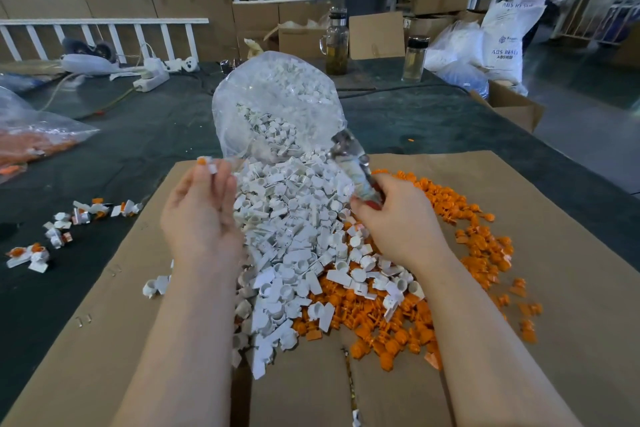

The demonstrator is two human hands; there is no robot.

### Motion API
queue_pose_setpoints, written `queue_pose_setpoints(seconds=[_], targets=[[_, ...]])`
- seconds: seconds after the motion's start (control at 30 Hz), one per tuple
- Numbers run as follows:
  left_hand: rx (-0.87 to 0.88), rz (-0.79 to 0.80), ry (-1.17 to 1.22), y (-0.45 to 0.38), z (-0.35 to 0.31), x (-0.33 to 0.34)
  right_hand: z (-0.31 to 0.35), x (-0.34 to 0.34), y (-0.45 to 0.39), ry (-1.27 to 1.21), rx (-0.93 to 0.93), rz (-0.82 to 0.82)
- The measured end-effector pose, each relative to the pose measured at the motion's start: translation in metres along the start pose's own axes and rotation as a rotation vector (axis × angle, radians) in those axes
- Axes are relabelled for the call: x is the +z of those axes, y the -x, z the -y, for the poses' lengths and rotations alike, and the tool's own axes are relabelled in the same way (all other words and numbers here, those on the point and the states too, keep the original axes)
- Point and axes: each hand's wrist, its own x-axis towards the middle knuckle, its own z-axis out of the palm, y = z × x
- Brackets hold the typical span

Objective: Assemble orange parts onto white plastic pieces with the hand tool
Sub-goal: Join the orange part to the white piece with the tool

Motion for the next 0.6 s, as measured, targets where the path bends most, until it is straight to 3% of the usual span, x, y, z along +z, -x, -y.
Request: queue_pose_setpoints(seconds=[0.13,0.33,0.5,0.6], targets=[[-0.069,-0.238,0.278,-0.015,-0.018,-0.012,-0.011,-0.004,-0.003,0.086,0.177,-0.139],[-0.057,-0.322,0.492,-0.024,-0.026,-0.025,-0.028,-0.014,-0.006,0.204,0.386,-0.142],[-0.047,-0.325,0.455,-0.020,-0.025,-0.025,-0.029,-0.013,-0.004,0.290,0.440,-0.079],[-0.046,-0.272,0.166,-0.016,-0.020,-0.017,-0.027,-0.009,-0.004,0.316,0.418,-0.043]])
